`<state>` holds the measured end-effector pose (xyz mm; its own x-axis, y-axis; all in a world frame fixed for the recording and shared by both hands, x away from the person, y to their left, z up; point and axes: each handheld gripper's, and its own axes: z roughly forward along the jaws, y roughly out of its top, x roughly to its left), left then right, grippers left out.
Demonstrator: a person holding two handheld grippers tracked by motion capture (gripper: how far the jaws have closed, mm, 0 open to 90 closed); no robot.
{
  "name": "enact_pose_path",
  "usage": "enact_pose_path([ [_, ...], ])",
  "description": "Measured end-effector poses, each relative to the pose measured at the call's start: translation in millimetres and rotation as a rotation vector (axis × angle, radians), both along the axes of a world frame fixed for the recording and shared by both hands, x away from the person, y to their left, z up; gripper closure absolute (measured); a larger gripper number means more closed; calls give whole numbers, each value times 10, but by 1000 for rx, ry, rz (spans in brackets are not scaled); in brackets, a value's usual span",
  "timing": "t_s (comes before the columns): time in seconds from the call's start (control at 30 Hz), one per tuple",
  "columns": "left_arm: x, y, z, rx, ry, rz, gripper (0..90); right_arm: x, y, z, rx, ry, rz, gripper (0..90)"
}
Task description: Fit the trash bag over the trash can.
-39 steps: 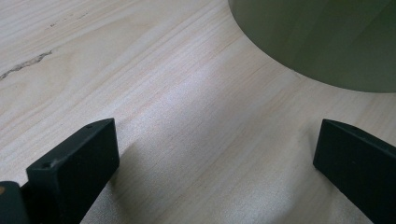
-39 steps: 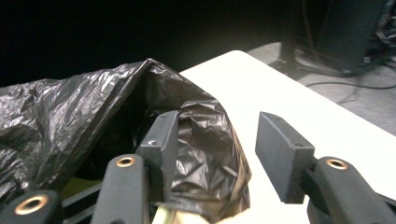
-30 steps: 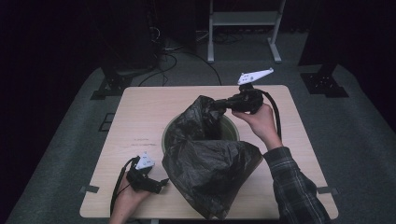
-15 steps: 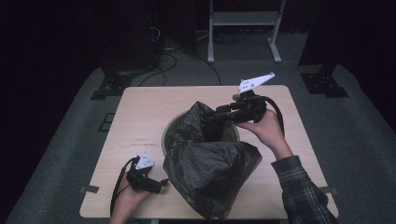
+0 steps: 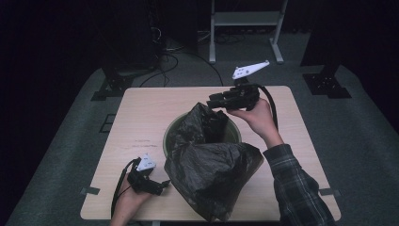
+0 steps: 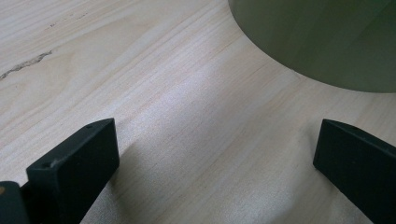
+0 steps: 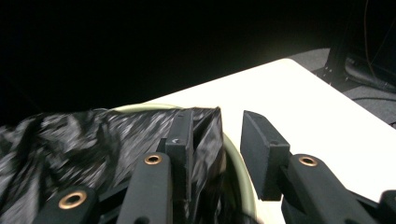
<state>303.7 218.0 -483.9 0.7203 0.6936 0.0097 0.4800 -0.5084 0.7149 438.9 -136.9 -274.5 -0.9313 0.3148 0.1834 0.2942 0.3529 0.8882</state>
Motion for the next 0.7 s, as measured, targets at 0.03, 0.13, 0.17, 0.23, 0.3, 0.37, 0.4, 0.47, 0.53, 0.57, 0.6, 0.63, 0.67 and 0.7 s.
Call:
enact_pose_path([
  [0.03, 0, 0, 0, 0, 0, 0, 0, 29, 43, -11, -4, 1, 2, 649],
  [0.13, 0, 0, 0, 0, 0, 0, 0, 96, 152, -62, -27, 16, 20, 762],
  [0.17, 0, 0, 0, 0, 0, 0, 0, 99, 178, -81, -45, 11, 32, 817],
  [0.23, 0, 0, 0, 0, 0, 0, 0, 70, 215, -113, -78, 5, 53, 895],
  [0.3, 0, 0, 0, 0, 0, 0, 0, 12, 227, -135, -110, -6, 67, 900],
  [0.37, 0, 0, 0, 0, 0, 0, 0, -59, 222, -155, -148, -17, 78, 897],
  [0.4, 0, 0, 0, 0, 0, 0, 0, -93, 211, -162, -161, -24, 80, 863],
  [0.47, 0, 0, 0, 0, 0, 0, 0, -156, 152, -166, -153, -17, 75, 797],
  [0.53, -1, -1, 0, 0, 0, 0, 0, -216, 55, -152, -136, -5, 57, 730],
  [0.57, 0, 0, 0, 0, 0, 0, 0, -253, -7, -143, -123, -4, 53, 714],
  [0.6, 0, 0, 0, 0, 0, 0, 0, -297, -74, -134, -113, -7, 50, 691],
  [0.63, 0, 0, 0, 0, 0, 0, 0, -342, -141, -127, -103, -7, 44, 672],
  [0.67, 0, 0, 0, 0, 0, 0, 0, -388, -206, -126, -95, -6, 45, 661],
  [0.7, 0, 0, 0, 0, 0, 0, 0, -440, -264, -127, -92, -8, 44, 646],
])
